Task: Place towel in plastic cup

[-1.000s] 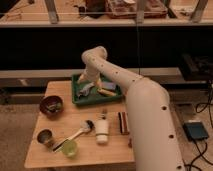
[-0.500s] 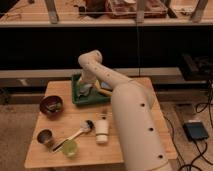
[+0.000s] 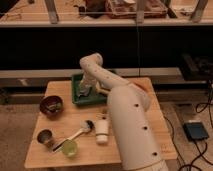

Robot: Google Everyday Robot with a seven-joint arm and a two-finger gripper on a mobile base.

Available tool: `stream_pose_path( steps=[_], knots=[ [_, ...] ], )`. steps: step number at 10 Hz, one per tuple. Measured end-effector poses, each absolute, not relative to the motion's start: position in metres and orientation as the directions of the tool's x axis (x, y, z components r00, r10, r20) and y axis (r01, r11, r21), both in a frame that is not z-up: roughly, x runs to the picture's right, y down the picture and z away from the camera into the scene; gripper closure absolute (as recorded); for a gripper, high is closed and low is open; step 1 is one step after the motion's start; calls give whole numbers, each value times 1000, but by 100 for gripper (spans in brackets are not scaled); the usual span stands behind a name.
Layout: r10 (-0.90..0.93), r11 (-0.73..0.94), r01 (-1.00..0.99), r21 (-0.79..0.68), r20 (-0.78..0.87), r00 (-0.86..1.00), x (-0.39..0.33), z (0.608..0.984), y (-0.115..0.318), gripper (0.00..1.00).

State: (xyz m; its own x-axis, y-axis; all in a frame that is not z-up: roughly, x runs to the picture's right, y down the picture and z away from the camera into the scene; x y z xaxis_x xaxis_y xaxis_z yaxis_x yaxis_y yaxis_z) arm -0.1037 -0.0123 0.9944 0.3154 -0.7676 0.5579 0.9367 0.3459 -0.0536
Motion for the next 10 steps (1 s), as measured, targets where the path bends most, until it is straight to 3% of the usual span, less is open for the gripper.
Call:
stream_pose_path(
  steps=[5, 6, 10],
  knots=[
    [-783, 337, 941, -26, 548, 295, -109, 983, -13, 93],
    [-779, 347, 938, -17, 551, 298, -109, 980, -13, 98],
    [-764, 403, 912, 75, 576, 290, -105, 941, -27, 98]
  ],
)
